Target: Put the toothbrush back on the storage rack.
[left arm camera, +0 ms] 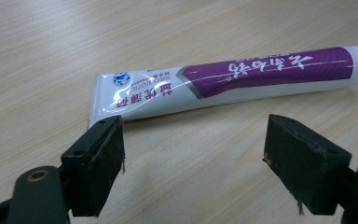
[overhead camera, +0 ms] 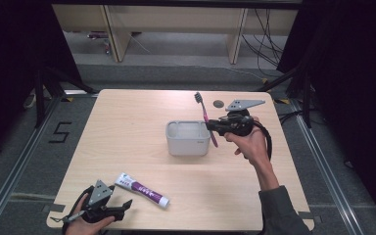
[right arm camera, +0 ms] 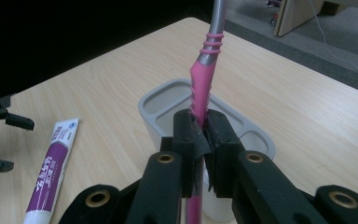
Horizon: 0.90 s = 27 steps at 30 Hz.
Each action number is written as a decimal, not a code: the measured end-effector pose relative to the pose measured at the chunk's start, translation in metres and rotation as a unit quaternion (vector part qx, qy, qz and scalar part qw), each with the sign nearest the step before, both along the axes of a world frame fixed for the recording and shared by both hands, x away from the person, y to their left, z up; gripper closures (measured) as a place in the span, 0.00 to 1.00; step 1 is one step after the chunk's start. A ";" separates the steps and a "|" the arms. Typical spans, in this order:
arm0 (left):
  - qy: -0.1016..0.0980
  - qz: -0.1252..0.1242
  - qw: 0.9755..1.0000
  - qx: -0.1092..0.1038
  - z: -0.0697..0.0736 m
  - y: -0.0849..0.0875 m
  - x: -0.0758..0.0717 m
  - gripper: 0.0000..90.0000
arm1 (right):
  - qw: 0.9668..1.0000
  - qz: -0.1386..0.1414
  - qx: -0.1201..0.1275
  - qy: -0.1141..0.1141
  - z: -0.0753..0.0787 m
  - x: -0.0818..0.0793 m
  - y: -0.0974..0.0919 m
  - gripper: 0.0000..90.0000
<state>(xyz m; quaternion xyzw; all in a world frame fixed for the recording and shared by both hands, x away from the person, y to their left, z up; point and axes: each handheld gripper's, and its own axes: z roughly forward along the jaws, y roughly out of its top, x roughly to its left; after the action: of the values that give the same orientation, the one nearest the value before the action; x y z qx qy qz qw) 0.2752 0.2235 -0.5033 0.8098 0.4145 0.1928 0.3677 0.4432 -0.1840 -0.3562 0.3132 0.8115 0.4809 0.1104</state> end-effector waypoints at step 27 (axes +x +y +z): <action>-0.002 -0.005 1.000 -0.003 -0.001 0.000 0.000 0.22 | 0.998 -0.051 0.037 -0.028 -0.010 0.046 0.012 0.93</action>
<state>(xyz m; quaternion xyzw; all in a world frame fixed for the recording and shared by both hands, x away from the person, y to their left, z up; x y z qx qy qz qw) 0.2753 0.2233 -0.5039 0.8103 0.4103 0.1917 0.3718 0.4895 -0.1719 -0.3665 0.3445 0.7727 0.5128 0.1462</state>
